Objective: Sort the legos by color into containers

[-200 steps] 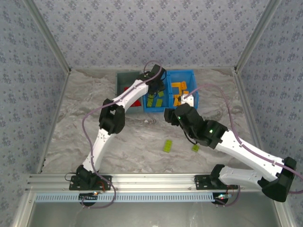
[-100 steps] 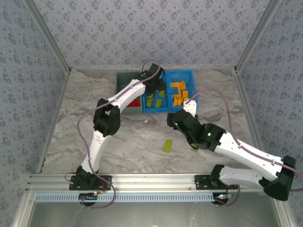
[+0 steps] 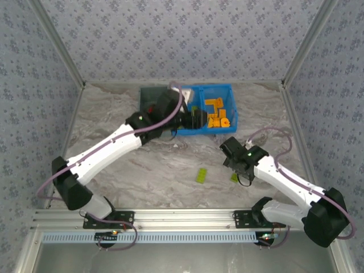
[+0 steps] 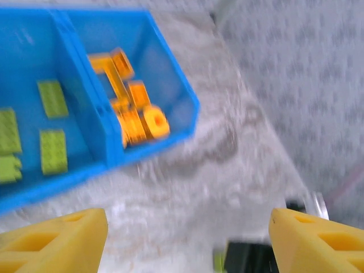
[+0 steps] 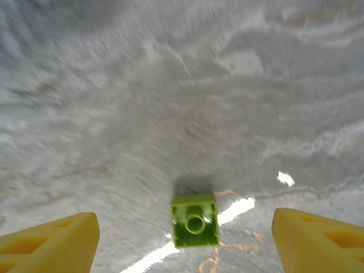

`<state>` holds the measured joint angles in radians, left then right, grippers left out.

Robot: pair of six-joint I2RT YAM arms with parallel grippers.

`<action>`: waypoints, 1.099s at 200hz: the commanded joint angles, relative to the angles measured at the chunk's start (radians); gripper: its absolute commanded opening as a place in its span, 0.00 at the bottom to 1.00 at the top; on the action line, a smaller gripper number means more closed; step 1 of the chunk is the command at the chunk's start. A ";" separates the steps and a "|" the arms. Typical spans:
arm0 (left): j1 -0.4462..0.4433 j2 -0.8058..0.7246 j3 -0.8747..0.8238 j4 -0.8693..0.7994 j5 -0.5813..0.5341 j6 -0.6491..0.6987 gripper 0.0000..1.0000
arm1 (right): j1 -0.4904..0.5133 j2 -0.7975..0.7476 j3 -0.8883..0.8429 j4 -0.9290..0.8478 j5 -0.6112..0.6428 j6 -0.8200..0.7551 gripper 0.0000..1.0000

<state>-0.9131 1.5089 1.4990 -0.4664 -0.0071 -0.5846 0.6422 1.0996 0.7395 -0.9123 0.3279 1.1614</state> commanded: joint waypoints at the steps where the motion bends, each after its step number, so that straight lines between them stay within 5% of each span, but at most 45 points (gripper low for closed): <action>1: -0.089 -0.092 -0.138 0.024 0.074 0.128 0.75 | -0.013 0.000 -0.046 0.028 -0.116 0.041 0.82; 87: -0.352 -0.351 -0.528 0.069 -0.074 -0.006 0.80 | -0.066 0.086 -0.169 0.222 -0.188 -0.016 0.64; 175: -0.356 -0.496 -0.705 0.147 -0.215 -0.186 0.88 | -0.082 0.083 -0.184 0.258 -0.165 -0.064 0.37; 220: -0.278 -0.571 -0.577 -0.091 -0.362 -0.198 0.92 | 0.109 0.082 0.111 0.155 0.068 -0.224 0.32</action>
<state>-1.2461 0.9867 0.8223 -0.4343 -0.2676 -0.7650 0.6685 1.1755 0.6582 -0.7197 0.2398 1.0561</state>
